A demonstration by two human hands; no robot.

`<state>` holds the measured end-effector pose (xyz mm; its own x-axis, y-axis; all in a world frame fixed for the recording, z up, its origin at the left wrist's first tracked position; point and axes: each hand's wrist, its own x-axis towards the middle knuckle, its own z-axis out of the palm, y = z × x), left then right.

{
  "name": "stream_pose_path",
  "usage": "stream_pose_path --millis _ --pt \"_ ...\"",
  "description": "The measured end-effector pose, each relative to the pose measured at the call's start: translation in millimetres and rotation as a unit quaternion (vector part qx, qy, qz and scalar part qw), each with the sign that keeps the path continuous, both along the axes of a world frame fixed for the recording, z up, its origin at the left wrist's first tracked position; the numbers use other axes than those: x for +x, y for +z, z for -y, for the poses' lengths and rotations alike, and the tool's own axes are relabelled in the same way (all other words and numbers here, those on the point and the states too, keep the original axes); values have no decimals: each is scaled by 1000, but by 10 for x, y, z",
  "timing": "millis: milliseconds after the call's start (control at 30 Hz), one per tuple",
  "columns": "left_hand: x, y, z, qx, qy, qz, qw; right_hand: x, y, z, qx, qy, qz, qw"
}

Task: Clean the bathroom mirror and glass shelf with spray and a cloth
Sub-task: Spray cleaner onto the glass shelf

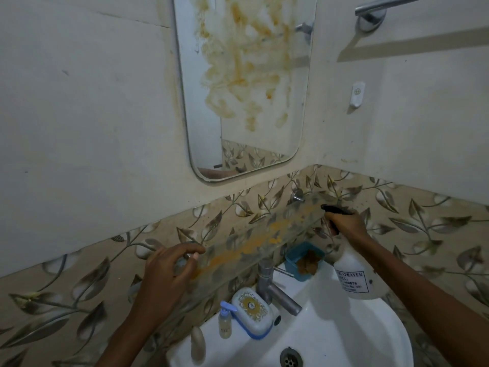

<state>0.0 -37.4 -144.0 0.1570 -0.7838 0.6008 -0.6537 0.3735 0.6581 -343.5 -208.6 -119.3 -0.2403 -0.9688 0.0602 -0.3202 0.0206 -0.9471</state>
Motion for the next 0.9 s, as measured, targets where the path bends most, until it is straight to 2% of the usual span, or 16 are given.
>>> stream_pose_path --millis 300,367,467,667,900 --pt "32 -16 33 8 3 6 1000 -154 153 257 41 17 -32 998" --pt "23 -13 25 10 -3 6 1000 -199 112 298 43 -19 -34 998" --pt "22 4 12 12 -9 11 1000 -411 -151 519 47 -71 -92 992" --pt "72 31 -56 3 -2 6 1000 107 35 84 92 90 -54 990" --pt "149 -23 -182 6 14 4 1000 449 -197 -307 10 75 -44 996"
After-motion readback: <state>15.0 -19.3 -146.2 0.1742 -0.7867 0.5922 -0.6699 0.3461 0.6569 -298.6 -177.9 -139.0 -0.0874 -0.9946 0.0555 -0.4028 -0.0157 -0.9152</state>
